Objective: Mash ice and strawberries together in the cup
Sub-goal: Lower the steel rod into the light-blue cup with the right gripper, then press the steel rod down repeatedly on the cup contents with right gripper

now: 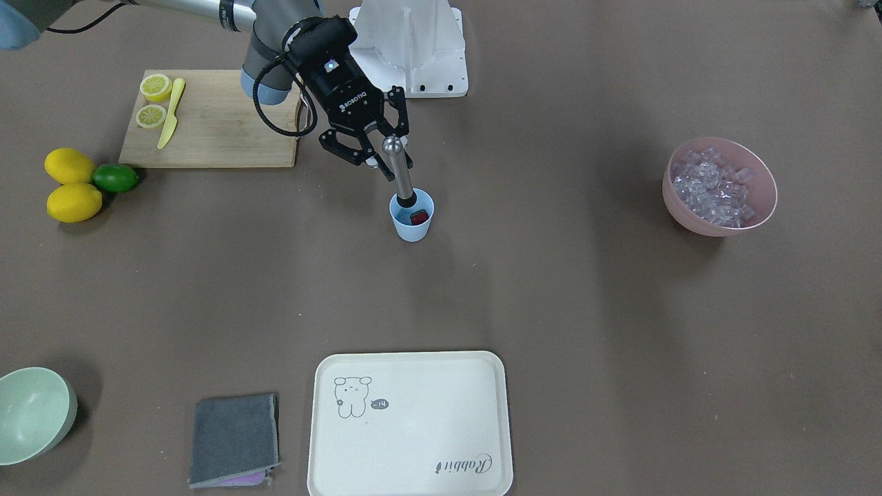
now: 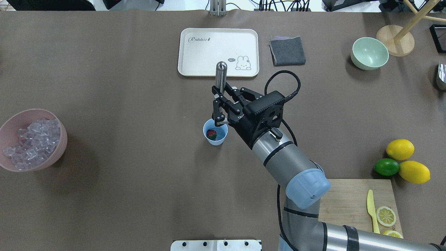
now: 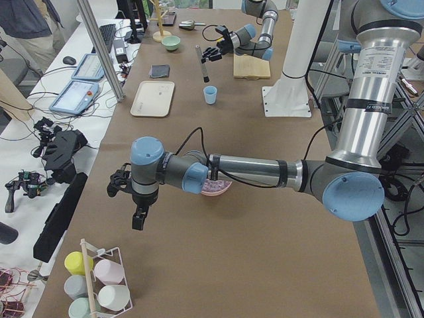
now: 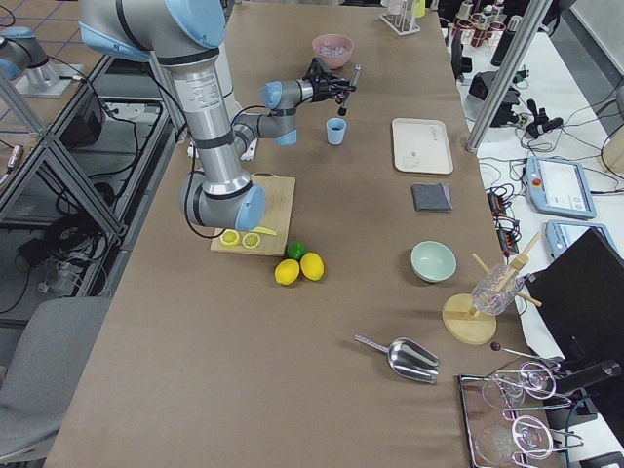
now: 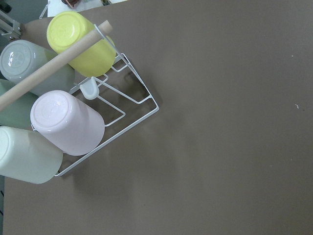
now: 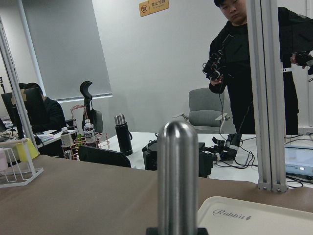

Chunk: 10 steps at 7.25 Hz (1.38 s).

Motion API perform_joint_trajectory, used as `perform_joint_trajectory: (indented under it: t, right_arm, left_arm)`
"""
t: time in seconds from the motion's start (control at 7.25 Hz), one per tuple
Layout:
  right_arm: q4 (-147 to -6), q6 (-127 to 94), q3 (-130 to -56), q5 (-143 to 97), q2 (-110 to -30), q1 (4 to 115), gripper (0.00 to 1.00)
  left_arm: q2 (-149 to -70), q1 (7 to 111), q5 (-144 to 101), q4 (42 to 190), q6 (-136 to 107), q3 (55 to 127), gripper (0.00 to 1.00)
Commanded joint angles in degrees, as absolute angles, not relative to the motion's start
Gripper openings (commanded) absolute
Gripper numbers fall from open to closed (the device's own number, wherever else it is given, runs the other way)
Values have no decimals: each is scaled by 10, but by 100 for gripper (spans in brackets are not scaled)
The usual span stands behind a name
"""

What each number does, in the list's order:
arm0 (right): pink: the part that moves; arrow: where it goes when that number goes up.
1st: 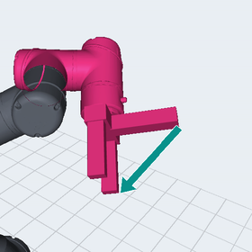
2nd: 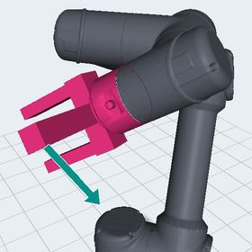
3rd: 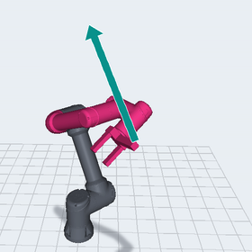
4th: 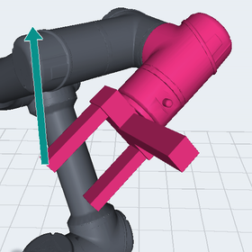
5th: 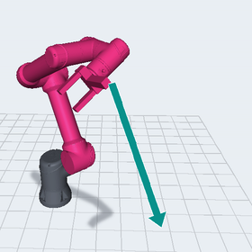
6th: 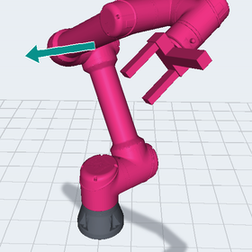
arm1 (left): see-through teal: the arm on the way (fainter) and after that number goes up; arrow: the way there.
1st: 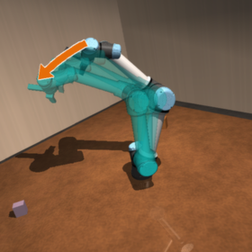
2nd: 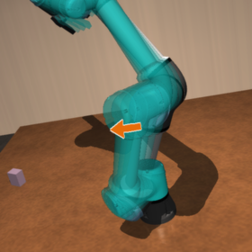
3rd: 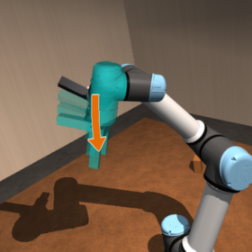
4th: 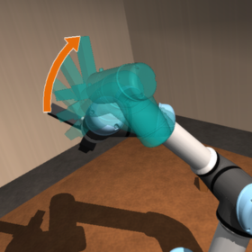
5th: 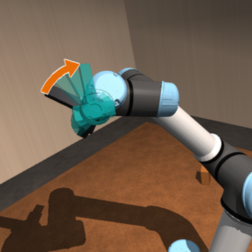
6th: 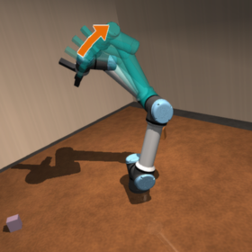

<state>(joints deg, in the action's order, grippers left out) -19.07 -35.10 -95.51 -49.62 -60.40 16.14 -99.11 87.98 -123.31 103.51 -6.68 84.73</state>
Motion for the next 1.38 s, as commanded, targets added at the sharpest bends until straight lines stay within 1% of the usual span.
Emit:
perform_joint_trajectory:
  t: [0.0, 0.28, 0.55, 1.24]
  right_arm:
    - [-202, -351, -943, -493, -599, 157, 0]
    - [-203, -351, -933, -481, -599, 144, 0]
    - [-200, -352, -904, -474, -589, 140, 0]
    - [-196, -355, -886, -452, -590, 114, 0]
  left_arm:
    - [-991, 880, -1233, 1035, -67, 846, 97]
    - [-994, 880, -1232, 1035, -67, 843, 97]
    - [-996, 880, -1232, 1035, -67, 841, 97]
    - [-994, 880, -1233, 1036, -67, 843, 97]
